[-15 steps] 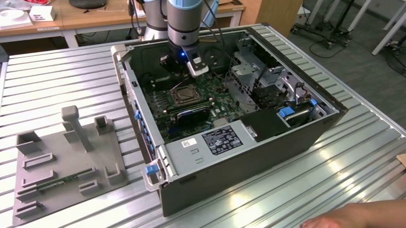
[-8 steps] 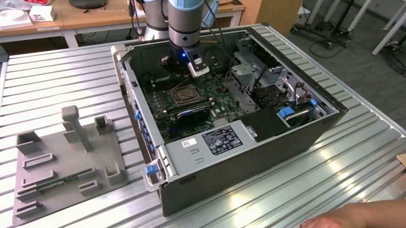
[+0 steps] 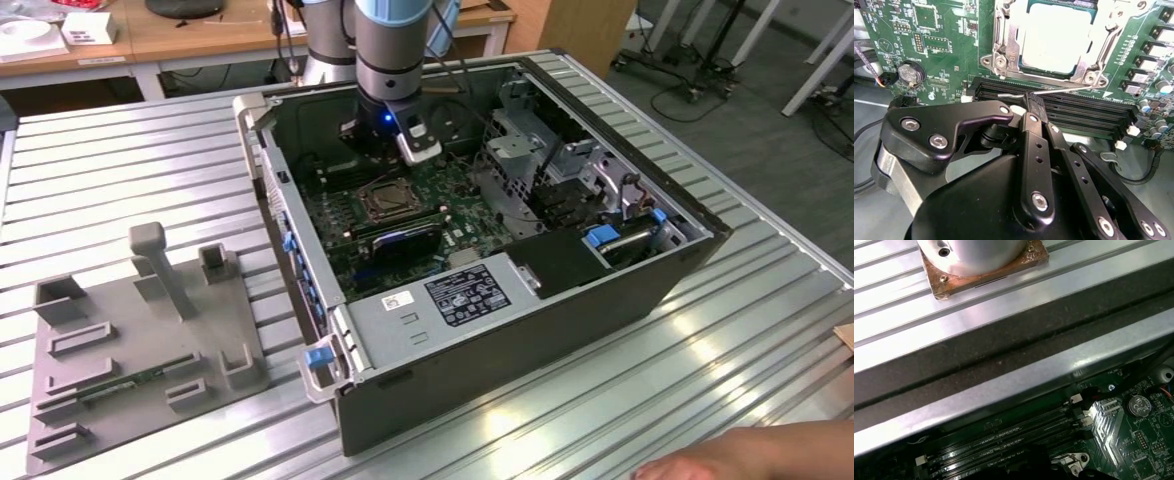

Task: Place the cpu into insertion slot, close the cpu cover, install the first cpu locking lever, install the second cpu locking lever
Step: 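Install the first cpu locking lever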

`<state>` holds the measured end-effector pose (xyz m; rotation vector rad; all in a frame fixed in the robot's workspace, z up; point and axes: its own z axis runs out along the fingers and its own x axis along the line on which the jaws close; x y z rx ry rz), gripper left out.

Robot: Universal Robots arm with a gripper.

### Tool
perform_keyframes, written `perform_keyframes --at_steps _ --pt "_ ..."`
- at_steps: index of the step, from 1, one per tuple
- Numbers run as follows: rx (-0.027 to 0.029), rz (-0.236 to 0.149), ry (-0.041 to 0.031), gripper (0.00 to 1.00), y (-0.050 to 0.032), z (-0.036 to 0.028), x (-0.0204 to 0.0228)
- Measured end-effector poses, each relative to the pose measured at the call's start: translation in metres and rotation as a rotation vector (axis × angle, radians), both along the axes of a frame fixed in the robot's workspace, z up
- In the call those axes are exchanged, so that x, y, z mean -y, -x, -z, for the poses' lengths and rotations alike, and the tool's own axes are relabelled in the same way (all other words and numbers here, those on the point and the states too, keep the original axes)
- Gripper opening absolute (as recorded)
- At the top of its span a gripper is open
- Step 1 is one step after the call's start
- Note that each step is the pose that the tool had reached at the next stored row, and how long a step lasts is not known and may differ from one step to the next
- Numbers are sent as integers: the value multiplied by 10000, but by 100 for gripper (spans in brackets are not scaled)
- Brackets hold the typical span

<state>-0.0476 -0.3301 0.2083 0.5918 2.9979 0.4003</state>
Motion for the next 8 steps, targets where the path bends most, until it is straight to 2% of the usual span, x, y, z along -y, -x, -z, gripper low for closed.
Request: perform_keyframes --at_steps 8 --pt "0 12 1 10 -4 51 0"
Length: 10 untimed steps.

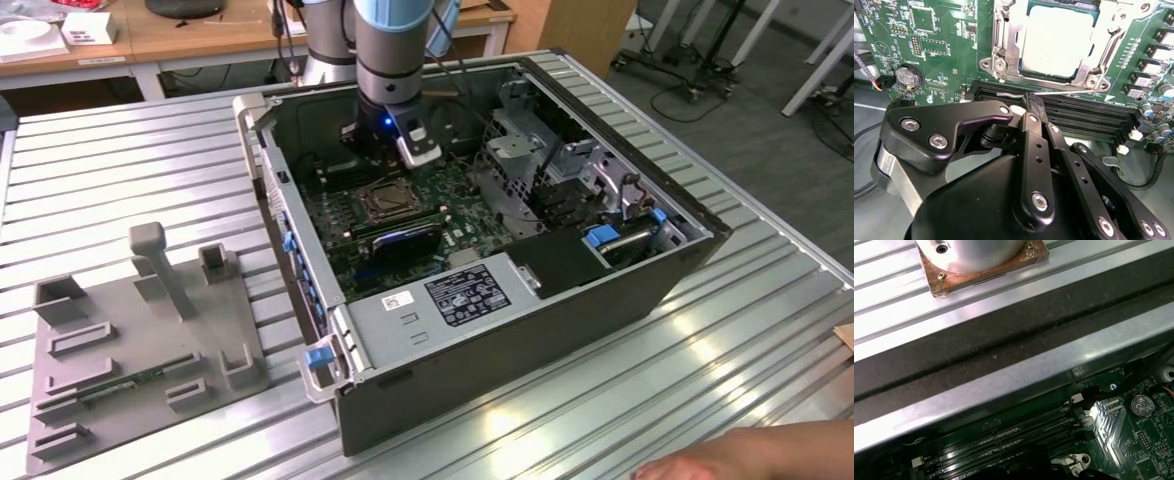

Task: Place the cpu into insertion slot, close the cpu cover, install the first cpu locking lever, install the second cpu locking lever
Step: 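Install the first cpu locking lever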

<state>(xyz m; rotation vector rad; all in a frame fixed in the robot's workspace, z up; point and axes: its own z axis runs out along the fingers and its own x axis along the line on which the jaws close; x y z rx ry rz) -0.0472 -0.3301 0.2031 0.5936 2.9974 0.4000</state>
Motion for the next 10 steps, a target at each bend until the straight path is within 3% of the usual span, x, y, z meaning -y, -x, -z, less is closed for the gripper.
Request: perform_keyframes --at_steps 10 --pt "0 24 3 10 -16 38 -1"
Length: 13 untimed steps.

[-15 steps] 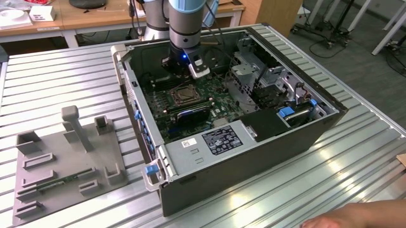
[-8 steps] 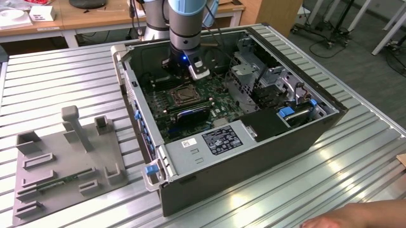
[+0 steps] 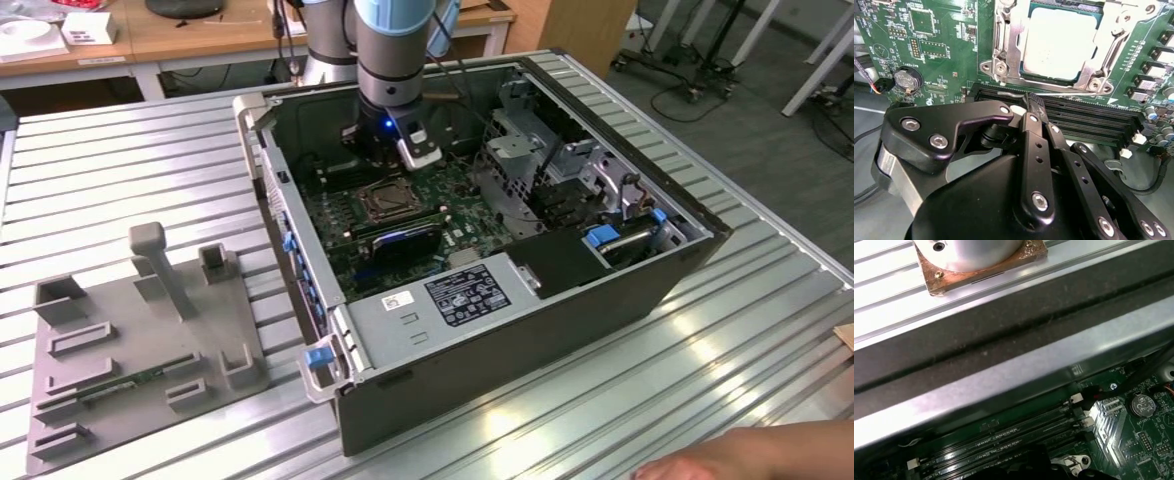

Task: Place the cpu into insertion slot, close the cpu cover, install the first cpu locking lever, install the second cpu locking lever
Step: 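Install the first cpu locking lever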

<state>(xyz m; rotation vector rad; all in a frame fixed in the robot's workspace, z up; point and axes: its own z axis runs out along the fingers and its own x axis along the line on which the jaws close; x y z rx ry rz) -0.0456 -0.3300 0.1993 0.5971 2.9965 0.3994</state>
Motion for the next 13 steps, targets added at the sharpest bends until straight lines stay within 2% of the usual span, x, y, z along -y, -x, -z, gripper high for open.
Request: perform_keyframes --at_steps 7,13 --pt "1 33 28 10 -24 12 -7" --pt "1 38 58 10 -24 16 -46"
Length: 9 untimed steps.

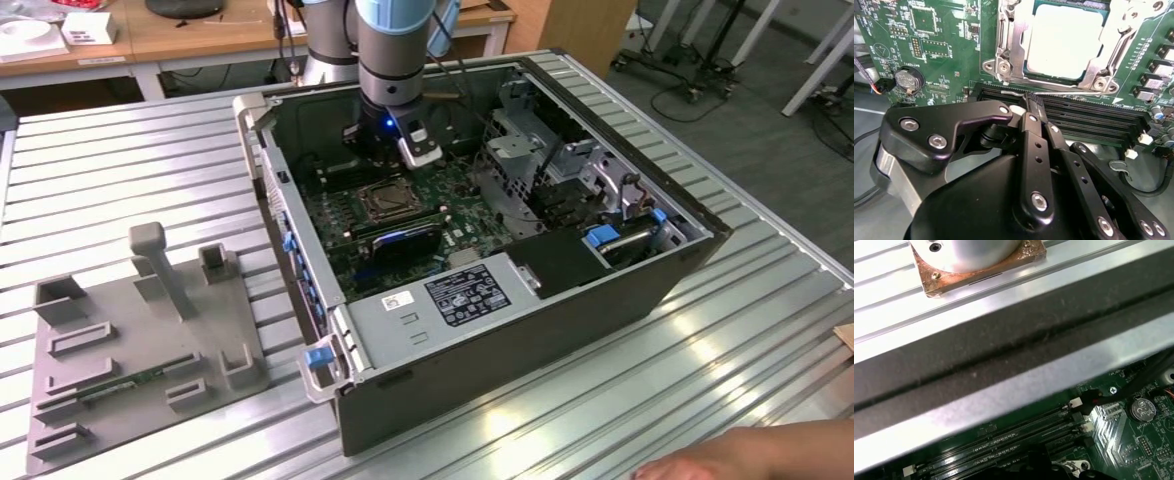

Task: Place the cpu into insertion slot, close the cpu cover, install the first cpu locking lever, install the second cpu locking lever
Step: 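Install the first cpu locking lever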

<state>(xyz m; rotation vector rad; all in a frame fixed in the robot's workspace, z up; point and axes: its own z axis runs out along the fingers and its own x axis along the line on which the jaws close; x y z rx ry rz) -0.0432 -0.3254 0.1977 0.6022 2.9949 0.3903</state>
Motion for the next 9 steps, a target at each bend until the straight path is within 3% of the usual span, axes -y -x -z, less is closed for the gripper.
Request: perform_keyframes --at_steps 9 --pt "0 16 29 10 -21 7 -9"
